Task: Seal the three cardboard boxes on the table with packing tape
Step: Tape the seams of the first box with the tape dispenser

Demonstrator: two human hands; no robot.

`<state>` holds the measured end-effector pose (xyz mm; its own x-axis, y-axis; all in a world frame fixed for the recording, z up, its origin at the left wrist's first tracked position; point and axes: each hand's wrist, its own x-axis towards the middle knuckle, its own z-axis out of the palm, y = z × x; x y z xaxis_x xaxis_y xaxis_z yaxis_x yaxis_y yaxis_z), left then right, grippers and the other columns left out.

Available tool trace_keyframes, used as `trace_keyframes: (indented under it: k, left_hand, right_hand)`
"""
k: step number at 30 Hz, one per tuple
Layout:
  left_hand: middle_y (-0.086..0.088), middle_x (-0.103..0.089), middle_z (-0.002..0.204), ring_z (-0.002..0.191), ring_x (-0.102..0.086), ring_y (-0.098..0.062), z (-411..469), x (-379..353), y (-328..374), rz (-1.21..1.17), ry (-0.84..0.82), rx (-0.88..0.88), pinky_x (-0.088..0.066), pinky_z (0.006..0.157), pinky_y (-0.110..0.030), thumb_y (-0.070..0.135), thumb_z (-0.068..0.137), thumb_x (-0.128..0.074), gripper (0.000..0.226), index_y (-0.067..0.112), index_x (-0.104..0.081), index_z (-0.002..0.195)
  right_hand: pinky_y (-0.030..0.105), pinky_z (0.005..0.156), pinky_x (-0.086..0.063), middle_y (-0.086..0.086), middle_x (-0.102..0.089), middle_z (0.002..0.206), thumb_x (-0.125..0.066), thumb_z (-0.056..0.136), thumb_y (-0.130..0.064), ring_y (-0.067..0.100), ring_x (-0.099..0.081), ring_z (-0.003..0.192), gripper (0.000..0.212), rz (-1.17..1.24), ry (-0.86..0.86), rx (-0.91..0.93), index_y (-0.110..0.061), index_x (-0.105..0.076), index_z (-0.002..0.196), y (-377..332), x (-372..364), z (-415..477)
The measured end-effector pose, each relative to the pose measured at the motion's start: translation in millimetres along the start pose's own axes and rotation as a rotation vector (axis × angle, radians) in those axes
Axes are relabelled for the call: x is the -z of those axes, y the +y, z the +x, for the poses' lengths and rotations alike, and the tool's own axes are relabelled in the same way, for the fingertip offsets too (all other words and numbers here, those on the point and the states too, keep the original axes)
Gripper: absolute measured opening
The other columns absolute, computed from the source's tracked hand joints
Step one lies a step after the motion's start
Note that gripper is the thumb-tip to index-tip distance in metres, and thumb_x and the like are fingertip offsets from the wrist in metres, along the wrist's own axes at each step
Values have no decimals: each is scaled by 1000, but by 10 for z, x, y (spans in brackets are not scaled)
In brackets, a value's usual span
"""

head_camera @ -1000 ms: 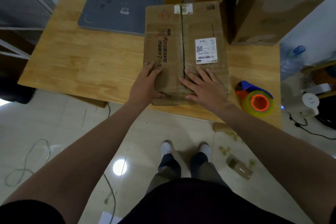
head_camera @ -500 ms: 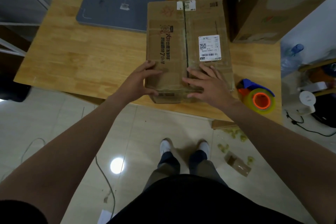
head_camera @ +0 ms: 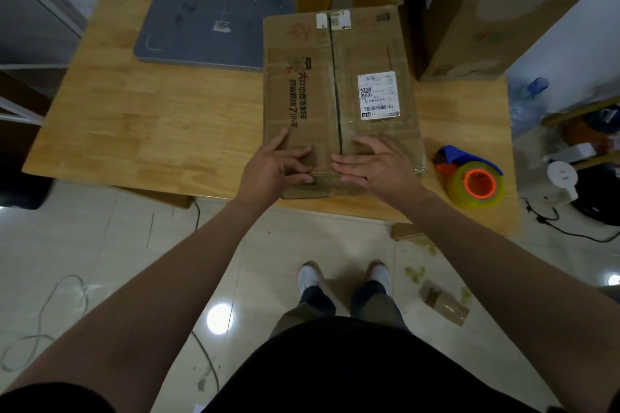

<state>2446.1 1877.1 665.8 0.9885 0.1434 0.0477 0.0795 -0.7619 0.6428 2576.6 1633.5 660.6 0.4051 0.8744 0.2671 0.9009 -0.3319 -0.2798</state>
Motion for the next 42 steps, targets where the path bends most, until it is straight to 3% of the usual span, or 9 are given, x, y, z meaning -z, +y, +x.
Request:
trace_keyframes:
  k: [9,14,18,24,28,31,37,40,42]
  left_hand:
    - [40,-56,126,151,-26,0,-16,74,15,-152,-63,63,-38,117,-36,51,72,-76,27,48,-74,99]
    - [22,-55,139,152,-29,-9,-80,148,-120,-129,-73,-17,-31,122,-29,32,76,-79,43,21,-75,118]
    - [5,-48,153,153,-26,-13,-239,95,-180,-74,-8,-12,-23,121,-18,14,86,-77,45,17,-69,130]
    - [3,-42,159,151,-31,-15,-270,184,-164,-71,24,49,-31,122,-35,12,80,-82,57,16,-66,134]
    - [2,-57,139,120,-62,-13,-292,193,-5,-221,235,326,-57,97,-28,25,61,-92,79,13,-66,135]
    - [6,-67,124,104,-70,-7,-340,77,115,-304,307,468,-57,86,-16,20,66,-93,79,11,-62,138]
    - [-1,-67,131,106,-60,15,-452,95,88,-322,241,502,-50,101,-17,16,82,-83,65,9,-57,141]
    - [0,-66,132,113,-65,-1,-449,253,-36,-298,127,488,-54,102,-31,18,84,-82,64,14,-58,142]
    - [0,-64,135,121,-60,-4,-442,348,-105,-241,66,468,-49,106,-29,19,85,-80,62,15,-58,142]
  right_hand:
    - [57,116,-33,-9,-56,143,-54,97,-45,29,-32,149,39,-31,10,-73,-28,-66,130,516,358,-600]
    - [43,116,-39,-2,-50,151,-57,97,-35,27,-34,149,38,168,80,-253,-21,-66,132,467,361,-779]
    - [39,118,-37,2,-35,161,-60,98,-21,18,-35,148,40,332,124,-377,-14,-61,137,298,278,-792]
    - [21,116,-35,3,-41,156,-75,86,-5,-8,-37,139,53,558,237,-652,-3,-58,136,215,313,-780]
    - [21,108,-45,-3,-59,139,-85,74,-6,-8,-52,126,64,745,362,-875,-6,-62,134,128,383,-707]
    - [11,95,-49,-8,-67,123,-85,76,-7,-13,-60,110,68,820,439,-1004,-7,-57,138,54,357,-697]
    - [31,111,-45,8,-60,139,-79,84,-10,12,-55,131,61,906,373,-1028,-6,-54,140,128,329,-770]
    - [28,108,-47,10,-61,137,-73,89,-5,12,-56,128,55,963,275,-1011,-4,-54,140,208,371,-850]
    - [32,103,-51,7,-63,136,-70,92,-5,13,-57,126,52,1036,221,-1005,-5,-54,141,253,391,-894]
